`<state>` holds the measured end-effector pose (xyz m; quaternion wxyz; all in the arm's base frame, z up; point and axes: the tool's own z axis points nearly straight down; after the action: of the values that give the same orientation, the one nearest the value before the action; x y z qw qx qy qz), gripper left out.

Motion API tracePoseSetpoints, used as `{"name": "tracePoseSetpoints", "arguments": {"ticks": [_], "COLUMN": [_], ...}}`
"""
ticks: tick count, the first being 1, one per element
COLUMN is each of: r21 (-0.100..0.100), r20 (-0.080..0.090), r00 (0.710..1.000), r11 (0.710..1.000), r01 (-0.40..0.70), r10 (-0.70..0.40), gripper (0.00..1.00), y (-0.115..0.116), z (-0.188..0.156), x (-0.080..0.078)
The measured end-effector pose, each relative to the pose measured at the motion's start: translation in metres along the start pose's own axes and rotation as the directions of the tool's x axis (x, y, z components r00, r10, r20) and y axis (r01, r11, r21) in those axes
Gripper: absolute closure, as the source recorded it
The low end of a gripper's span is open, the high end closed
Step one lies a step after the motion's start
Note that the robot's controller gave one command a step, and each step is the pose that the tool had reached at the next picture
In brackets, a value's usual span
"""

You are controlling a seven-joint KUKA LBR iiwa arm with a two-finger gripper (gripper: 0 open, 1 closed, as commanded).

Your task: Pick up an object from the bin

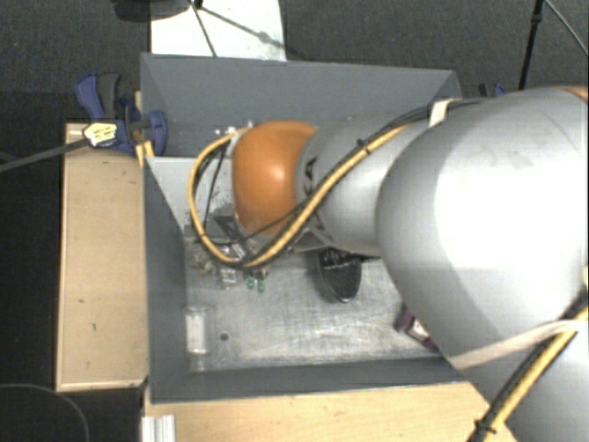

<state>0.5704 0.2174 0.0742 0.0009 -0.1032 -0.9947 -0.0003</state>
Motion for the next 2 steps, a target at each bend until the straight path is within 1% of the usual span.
{"name": "tracePoseSetpoints", "arguments": {"ticks": [1, 2], "r21": [0.001, 0.001], "r20": [0.000, 0.001], "r00": [0.992, 0.984], "r11": [0.992, 0.984], "r01": [0.127, -0.181], "r10": [-0.127, 0.181], "gripper": [1.00, 1.00], "y": [-0.008, -0.065], "z": [0.003, 0.000], "x": [-0.001, 0.048]}}
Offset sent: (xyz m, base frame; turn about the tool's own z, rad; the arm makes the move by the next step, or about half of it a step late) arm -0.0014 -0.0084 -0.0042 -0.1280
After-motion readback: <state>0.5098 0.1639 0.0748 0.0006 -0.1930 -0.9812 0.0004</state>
